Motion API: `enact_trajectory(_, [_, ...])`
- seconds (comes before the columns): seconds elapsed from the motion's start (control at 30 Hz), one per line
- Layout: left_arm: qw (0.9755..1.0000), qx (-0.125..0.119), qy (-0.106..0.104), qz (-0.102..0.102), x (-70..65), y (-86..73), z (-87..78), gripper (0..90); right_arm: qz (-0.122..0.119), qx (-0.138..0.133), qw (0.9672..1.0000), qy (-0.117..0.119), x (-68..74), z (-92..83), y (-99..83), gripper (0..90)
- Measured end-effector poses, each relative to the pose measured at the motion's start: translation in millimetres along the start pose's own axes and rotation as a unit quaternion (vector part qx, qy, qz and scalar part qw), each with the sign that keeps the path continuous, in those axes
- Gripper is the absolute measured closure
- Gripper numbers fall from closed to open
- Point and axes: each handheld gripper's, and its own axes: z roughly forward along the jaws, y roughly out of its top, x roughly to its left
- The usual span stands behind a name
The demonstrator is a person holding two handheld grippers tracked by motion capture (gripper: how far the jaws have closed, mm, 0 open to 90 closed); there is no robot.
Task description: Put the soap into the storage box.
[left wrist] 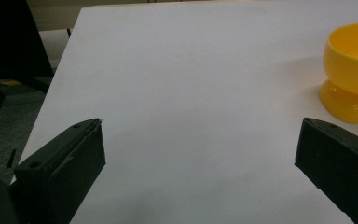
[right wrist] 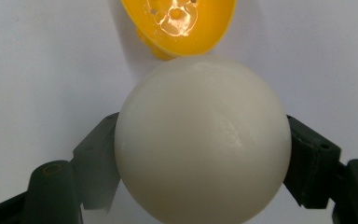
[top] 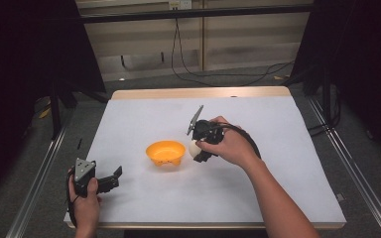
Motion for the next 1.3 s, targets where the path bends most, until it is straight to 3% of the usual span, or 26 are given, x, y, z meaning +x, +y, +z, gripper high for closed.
enact_trajectory(0.03, [1.0, 0.001, 0.0, 0.001, 0.1, 0.0, 0.0, 1.2, -0.01, -0.003, 0.9999, -0.001, -1.1, 0.3, 0.8, 24.1])
enact_trajectory(0.07, [1.0, 0.001, 0.0, 0.001, 0.0, 0.0, 0.0, 1.2, -0.002, -0.001, 1.0, 0.001, 0.0, -0.1, 2.0, 24.1])
enact_trajectory(0.37, [1.0, 0.001, 0.002, 0.002, -0.2, 0.0, -0.2, 1.3, -0.017, -0.005, 0.9998, 0.001, -0.2, 2.0, 12.6, 24.1])
enact_trajectory(1.3, [1.0, -0.001, 0.002, 0.004, -0.1, -0.2, -0.7, 1.2, -0.03, -0.001, 0.9995, 0.012, 1.1, 12.4, 42.8, 24.1])
